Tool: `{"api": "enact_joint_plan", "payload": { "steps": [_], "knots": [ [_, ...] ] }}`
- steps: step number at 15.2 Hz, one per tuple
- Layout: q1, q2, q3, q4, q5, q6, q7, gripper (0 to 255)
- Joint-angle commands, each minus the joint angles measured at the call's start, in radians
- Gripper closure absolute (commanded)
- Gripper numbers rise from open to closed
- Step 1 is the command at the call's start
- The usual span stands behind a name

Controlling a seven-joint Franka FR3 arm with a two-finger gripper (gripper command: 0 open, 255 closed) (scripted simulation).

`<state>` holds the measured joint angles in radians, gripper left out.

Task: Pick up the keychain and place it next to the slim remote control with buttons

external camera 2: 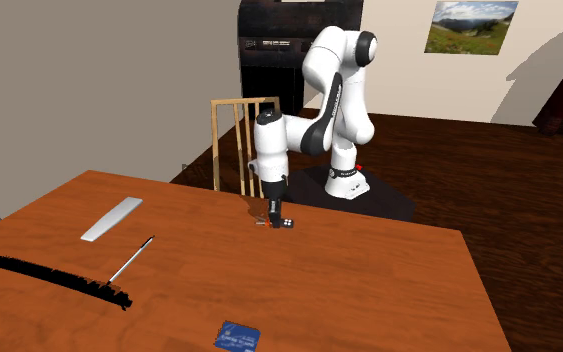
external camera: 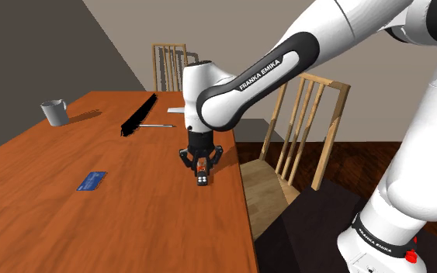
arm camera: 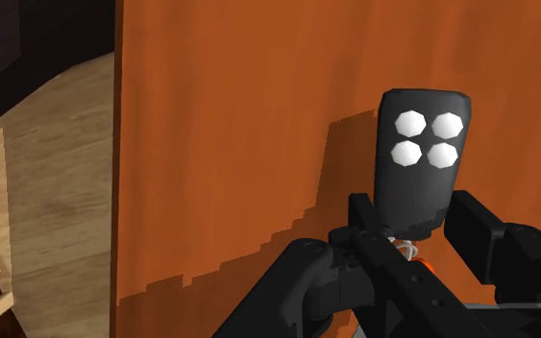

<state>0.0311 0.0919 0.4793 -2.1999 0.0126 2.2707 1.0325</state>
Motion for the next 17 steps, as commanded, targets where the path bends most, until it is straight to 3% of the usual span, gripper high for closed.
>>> {"api": "enact_joint_plan", "payload": {
  "steps": [1, 14, 17],
  "knots": [
    [-0.001, -0.017, 0.001, 0.007, 0.010, -0.022, -0.005, 255],
    [-0.008, -0.108, -0.001, 0.095, 0.055, -0.192, -0.033, 255],
    [-0.029, -0.078, -0.021, 0.133, 0.039, -0.205, -0.066, 255]
  ]
}}
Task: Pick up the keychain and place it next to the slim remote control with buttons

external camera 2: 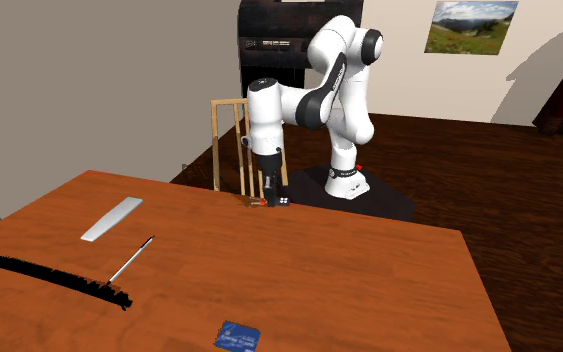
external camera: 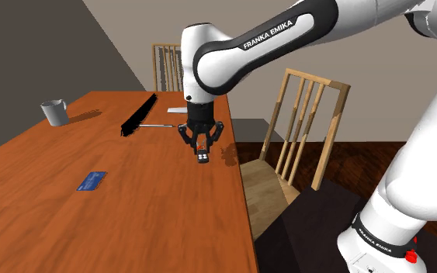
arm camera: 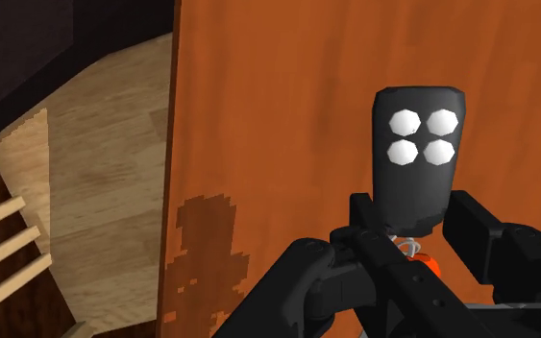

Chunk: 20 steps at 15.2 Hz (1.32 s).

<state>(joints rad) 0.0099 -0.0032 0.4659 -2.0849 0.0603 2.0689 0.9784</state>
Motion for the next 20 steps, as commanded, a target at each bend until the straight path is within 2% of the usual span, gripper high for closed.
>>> {"api": "enact_joint_plan", "payload": {
  "steps": [1, 11, 16, 20],
  "knots": [
    [-0.018, 0.034, -0.018, 0.037, -0.017, -0.008, -0.027, 255],
    [-0.100, 0.239, -0.105, 0.297, -0.099, -0.083, -0.169, 255],
    [-0.128, 0.370, -0.141, 0.483, -0.134, -0.146, -0.233, 255],
    [-0.142, 0.494, -0.167, 0.672, -0.159, -0.215, -0.282, 255]
  ]
}}
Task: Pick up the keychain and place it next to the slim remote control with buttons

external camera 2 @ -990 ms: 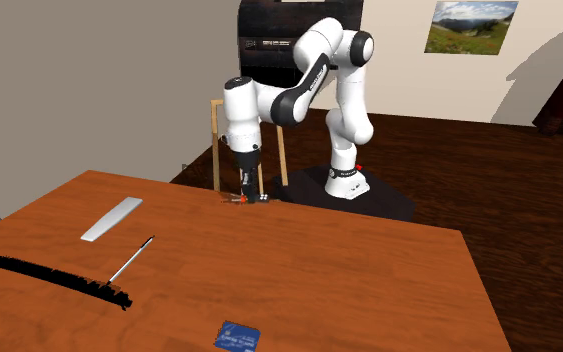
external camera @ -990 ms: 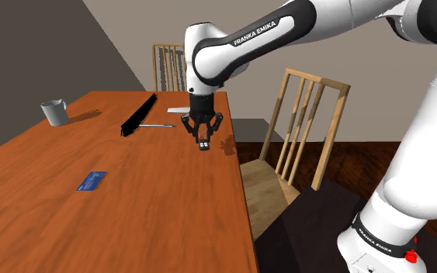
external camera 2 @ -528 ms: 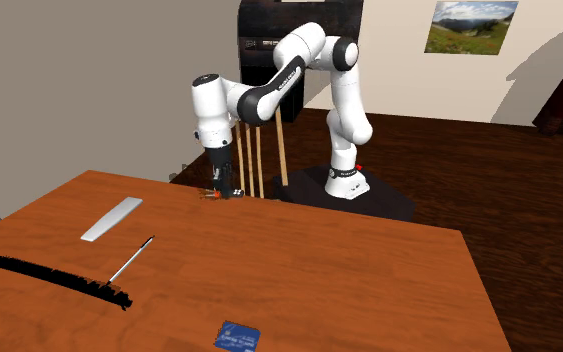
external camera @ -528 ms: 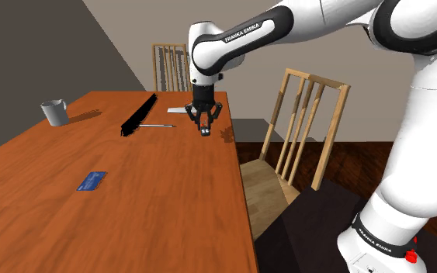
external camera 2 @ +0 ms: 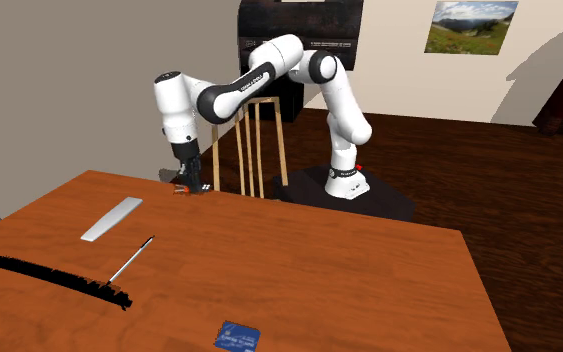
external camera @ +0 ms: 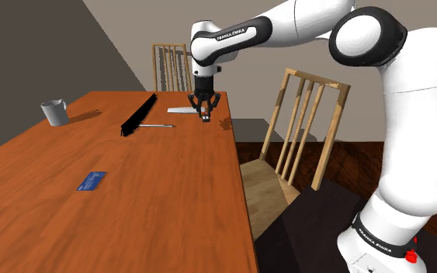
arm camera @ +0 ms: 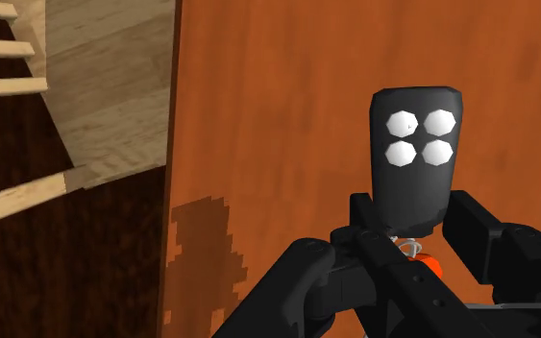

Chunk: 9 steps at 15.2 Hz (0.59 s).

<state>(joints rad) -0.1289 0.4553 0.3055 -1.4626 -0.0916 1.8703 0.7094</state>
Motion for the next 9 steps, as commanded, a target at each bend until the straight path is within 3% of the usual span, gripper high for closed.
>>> {"api": "enact_joint_plan", "payload": {
  "steps": [1, 5, 6, 9],
  "knots": [
    [-0.005, 0.070, -0.013, 0.105, -0.013, -0.037, -0.026, 255],
    [-0.004, 0.237, -0.038, 0.380, -0.037, -0.146, -0.078, 255],
    [0.004, 0.327, -0.048, 0.535, -0.047, -0.211, -0.101, 255],
    [-0.001, 0.321, -0.049, 0.484, -0.046, -0.166, -0.099, 255]
  ]
}}
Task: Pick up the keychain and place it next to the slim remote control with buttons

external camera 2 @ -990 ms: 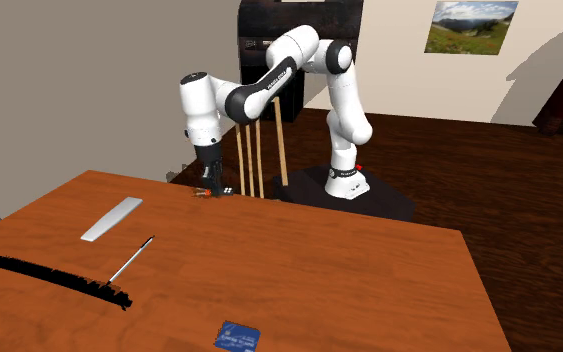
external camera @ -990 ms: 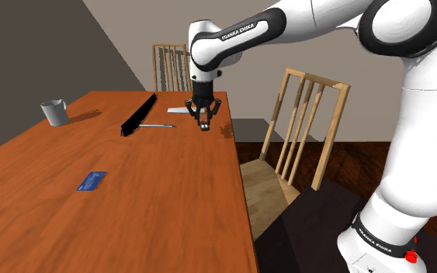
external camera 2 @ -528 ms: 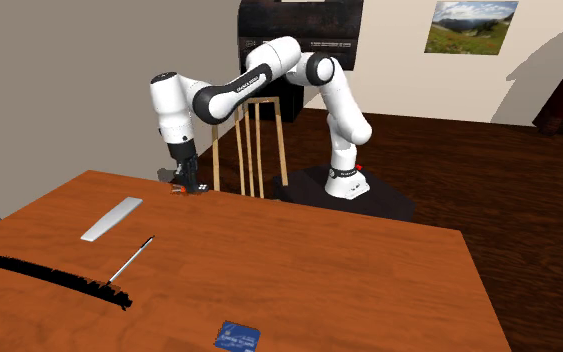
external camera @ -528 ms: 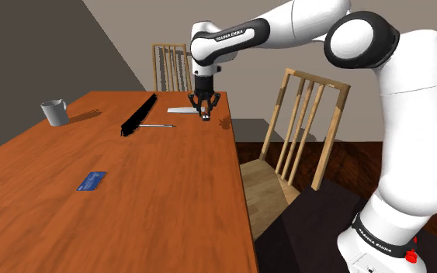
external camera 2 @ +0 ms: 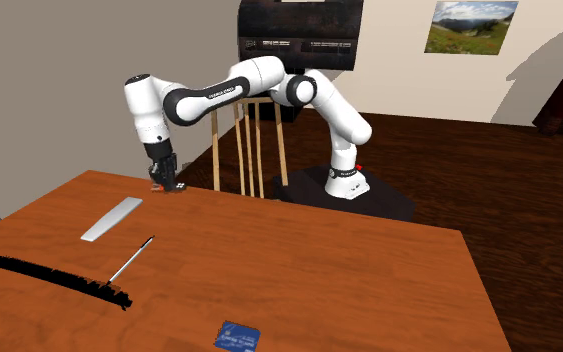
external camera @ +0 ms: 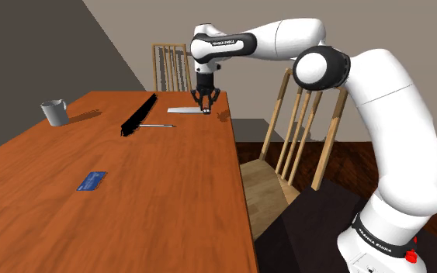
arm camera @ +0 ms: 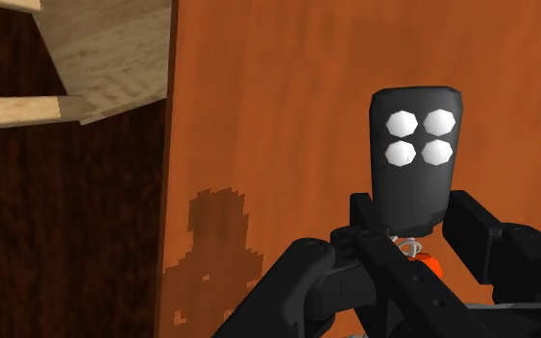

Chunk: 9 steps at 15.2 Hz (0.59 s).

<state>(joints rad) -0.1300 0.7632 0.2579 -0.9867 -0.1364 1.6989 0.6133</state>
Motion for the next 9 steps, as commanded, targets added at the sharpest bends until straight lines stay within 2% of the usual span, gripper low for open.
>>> {"api": "enact_joint_plan", "payload": {
  "steps": [1, 9],
  "knots": [
    [-0.002, 0.012, -0.002, -0.007, -0.002, 0.020, -0.003, 255],
    [-0.011, 0.019, -0.004, -0.104, -0.005, 0.122, 0.000, 255]
  ]
}}
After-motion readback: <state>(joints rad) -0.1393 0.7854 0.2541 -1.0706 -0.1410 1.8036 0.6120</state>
